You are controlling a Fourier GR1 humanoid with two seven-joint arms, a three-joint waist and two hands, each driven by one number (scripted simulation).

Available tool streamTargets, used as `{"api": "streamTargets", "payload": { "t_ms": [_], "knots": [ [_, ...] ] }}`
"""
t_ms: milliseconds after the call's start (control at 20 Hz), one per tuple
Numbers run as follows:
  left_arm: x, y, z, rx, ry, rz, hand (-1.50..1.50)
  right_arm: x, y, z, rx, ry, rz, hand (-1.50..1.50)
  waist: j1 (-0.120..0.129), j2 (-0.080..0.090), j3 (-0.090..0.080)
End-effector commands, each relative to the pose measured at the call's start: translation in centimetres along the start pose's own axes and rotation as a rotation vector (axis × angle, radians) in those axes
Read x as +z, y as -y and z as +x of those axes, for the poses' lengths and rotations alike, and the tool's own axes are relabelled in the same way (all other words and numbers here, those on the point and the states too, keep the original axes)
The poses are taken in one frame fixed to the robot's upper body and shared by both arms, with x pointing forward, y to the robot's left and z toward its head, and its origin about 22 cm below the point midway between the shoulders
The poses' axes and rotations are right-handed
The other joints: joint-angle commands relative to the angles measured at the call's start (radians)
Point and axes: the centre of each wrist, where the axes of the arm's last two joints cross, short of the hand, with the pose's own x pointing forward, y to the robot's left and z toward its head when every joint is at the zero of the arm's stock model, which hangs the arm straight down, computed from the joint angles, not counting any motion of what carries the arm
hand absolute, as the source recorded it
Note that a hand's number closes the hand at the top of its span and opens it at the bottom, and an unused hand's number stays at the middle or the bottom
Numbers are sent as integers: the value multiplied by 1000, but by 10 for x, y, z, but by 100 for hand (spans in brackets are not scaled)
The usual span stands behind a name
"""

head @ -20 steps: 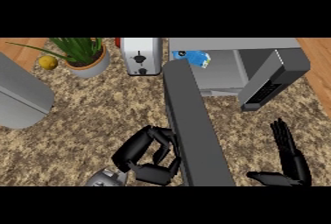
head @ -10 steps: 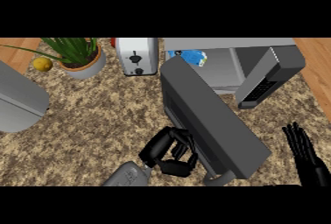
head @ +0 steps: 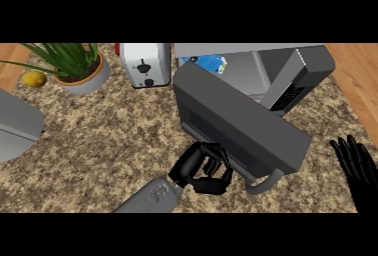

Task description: Pick up the milk, place it into the microwave and close the microwave

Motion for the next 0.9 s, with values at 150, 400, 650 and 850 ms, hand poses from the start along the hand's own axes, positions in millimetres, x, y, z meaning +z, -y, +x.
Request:
{"api": "streamTargets", "payload": {
  "t_ms": [150, 400, 650, 850],
  "knots": [
    [-13, 7, 9, 50, 30, 36, 150, -27, 0, 29, -53, 59, 118, -150, -46, 13, -3],
    [-25, 9, 25, 90, 70, 120, 150, -38, -3, 39, -72, 75, 156, -150, -74, 18, -3],
    [-40, -3, 33, 92, 77, 295, 150, -44, 9, 57, -23, 64, 208, -150, -105, 22, -4],
    [-52, -8, 43, 82, 64, 374, 150, -58, 18, 71, 17, 96, 226, -150, -115, 23, -2]
  ]
}}
